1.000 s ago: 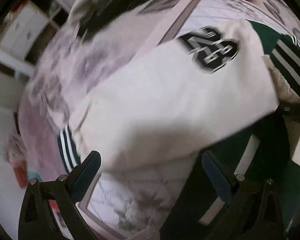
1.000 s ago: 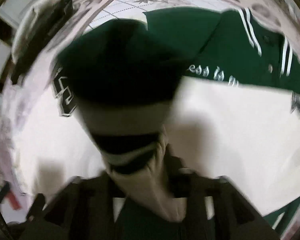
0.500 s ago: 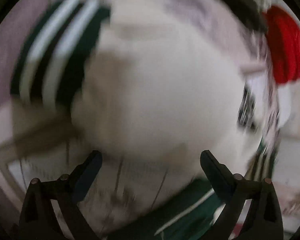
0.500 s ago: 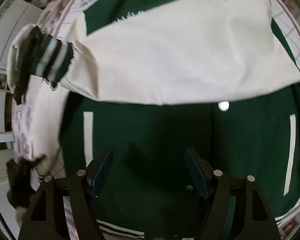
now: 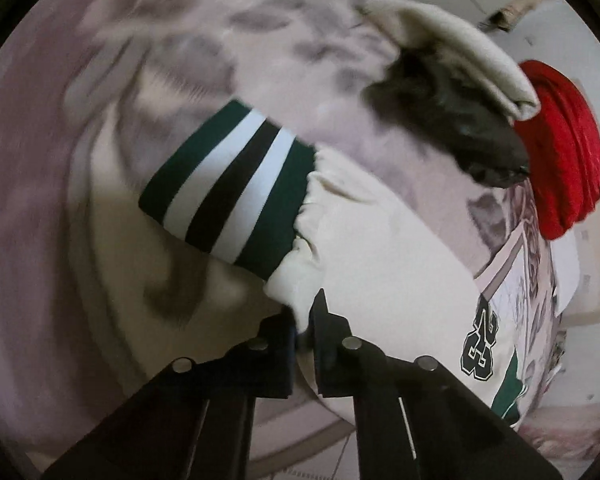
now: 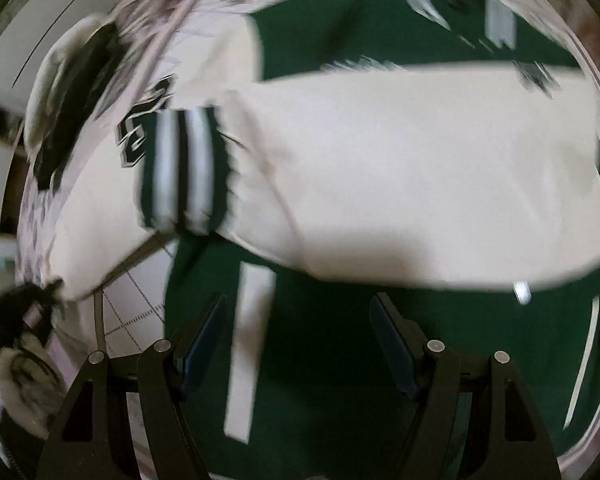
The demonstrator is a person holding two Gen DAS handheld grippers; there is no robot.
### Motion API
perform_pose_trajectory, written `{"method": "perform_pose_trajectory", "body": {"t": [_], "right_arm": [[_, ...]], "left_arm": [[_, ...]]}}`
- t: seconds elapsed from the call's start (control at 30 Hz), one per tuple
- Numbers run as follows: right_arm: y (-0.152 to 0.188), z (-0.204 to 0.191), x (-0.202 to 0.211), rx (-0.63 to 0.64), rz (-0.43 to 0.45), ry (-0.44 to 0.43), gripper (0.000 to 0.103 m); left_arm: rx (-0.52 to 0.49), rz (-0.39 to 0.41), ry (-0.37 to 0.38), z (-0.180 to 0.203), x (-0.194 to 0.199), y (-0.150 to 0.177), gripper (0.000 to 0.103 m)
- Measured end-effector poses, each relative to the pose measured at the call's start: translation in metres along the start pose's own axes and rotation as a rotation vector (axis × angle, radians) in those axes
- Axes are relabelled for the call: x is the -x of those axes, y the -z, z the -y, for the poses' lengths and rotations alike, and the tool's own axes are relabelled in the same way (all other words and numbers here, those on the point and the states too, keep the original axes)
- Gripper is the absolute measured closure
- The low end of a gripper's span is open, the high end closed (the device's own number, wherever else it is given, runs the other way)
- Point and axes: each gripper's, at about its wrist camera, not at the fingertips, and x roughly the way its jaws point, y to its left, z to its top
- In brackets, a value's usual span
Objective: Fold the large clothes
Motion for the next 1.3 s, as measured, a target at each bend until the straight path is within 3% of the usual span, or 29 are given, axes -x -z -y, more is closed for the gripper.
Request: {"method": "perform_pose_trajectory", "body": {"t": [0.17,0.2,0.23,0.3,0.37,0.5,0.57,0.67,0.7,0.77,0.83,0.93,1.1,1.3], "right_arm": [[-0.026,-0.062,-0.029,0.233,0.089,0.163,0.024],[-0.030,-0.071,-0.039,0.277,0.083,0.202,0.027],[-0.033,-0.077,-0.049,0.310,0.070,0.242,0.051],[-0.040,-0.079,-0.057,0.304,0.082,0.304,0.066],[-0.049,-0.075,-0.046,0.236,0.116,0.265,0.072],[-0.054,-0.096,0.000,0.262,0.306,0.310,0.075],[-0.061,-0.106,0.002,0.273,0.333,0.343,0.075],[-0.084,-0.106,-0.040,0.285,0.193,0.349,0.069],[-0.091,-0.101,-0.057,0.269,0.105,0.309,0.067],[-0.095,-0.078,-0.056,0.175,0.062,0.188,0.052],[-0.091,-0.049,-0.031,0.076,0.078,0.053,0.015],[-0.067,-0.005,0.007,-0.039,0.109,-0.038,0.014],[-0.036,0.058,0.039,-0.206,0.130,0.006,0.014],[-0.025,0.106,0.051,-0.300,0.127,0.011,0.014]], "left_arm": [[-0.063,0.054,0.029,0.022,0.012,-0.038,0.101],[-0.079,0.065,0.033,0.027,0.016,-0.045,0.101],[-0.096,0.075,0.033,0.035,0.017,-0.051,0.101],[-0.152,0.095,0.038,0.051,0.022,-0.062,0.101],[-0.194,0.109,0.043,0.062,0.028,-0.067,0.101],[-0.256,0.134,0.034,0.075,0.035,-0.070,0.101],[-0.255,0.133,0.032,0.076,0.036,-0.071,0.101],[-0.252,0.139,0.026,0.077,0.038,-0.069,0.101],[-0.252,0.143,0.030,0.077,0.040,-0.069,0.101],[-0.255,0.153,0.035,0.082,0.047,-0.067,0.101],[-0.268,0.171,0.040,0.088,0.057,-0.064,0.101],[-0.353,0.243,0.042,0.114,0.083,-0.052,0.101],[-0.532,0.364,0.043,0.172,0.127,-0.018,0.101],[-0.827,0.434,0.121,0.264,0.163,0.075,0.102]]}}
